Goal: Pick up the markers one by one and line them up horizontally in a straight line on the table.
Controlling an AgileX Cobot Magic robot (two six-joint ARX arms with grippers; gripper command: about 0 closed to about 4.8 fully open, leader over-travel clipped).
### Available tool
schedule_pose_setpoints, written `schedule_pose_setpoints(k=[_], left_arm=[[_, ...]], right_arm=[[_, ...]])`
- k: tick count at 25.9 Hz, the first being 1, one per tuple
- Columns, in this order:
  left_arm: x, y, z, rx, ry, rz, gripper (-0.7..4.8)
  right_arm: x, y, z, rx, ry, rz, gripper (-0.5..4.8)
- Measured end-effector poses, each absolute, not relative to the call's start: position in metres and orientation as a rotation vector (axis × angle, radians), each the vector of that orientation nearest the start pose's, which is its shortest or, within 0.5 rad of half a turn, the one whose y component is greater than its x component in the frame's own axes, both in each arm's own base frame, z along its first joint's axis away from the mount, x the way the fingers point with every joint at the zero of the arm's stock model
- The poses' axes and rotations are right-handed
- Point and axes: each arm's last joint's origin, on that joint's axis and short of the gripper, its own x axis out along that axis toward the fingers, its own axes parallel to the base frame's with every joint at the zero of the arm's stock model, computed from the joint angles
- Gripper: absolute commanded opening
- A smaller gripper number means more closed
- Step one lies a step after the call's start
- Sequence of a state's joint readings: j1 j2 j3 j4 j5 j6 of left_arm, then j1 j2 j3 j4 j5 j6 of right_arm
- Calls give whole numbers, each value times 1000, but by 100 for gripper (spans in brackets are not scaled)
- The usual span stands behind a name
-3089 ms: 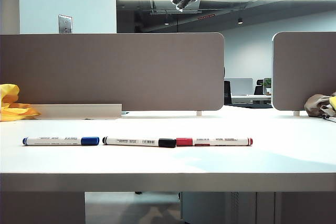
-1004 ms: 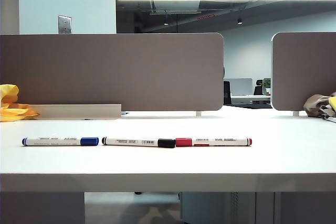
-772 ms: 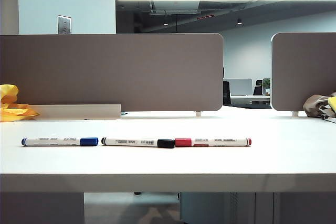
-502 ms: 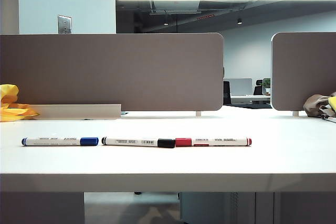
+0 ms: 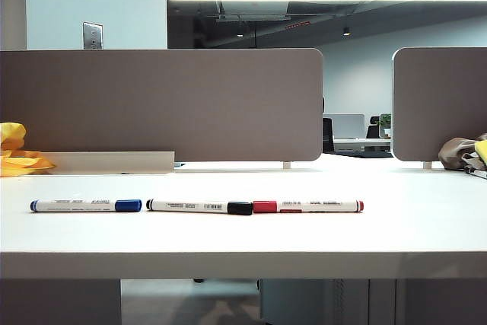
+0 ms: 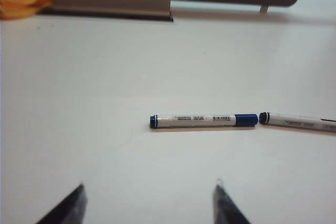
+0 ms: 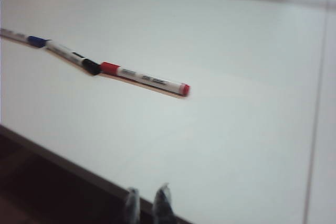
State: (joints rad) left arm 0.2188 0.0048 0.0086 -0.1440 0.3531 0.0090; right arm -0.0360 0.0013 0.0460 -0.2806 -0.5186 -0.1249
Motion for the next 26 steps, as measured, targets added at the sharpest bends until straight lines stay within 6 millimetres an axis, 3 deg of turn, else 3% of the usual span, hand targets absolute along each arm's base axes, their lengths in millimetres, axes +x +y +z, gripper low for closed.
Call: schedule_pose_setpoints(k=[6,12,16,20,21,26], left_arm=[[96,-1,153,-18,127,-249,307],[96,-2,153,-16,124,-254,307],[97,7,157,5,83,28,307],[97,8,157,7,81,59,307],[97,8,157,7,81,59,307],[97,8,157,7,81,59,307]], right_arm=[[89,10,153,-55,198,475,45],[89,10,153,-55,198,474,45],[89,10,153,-55,198,474,45],[89,9,153,-56,199,469,45],[89,9,153,-58,200,451,45],[93,-3,151,-114,229,22,44]])
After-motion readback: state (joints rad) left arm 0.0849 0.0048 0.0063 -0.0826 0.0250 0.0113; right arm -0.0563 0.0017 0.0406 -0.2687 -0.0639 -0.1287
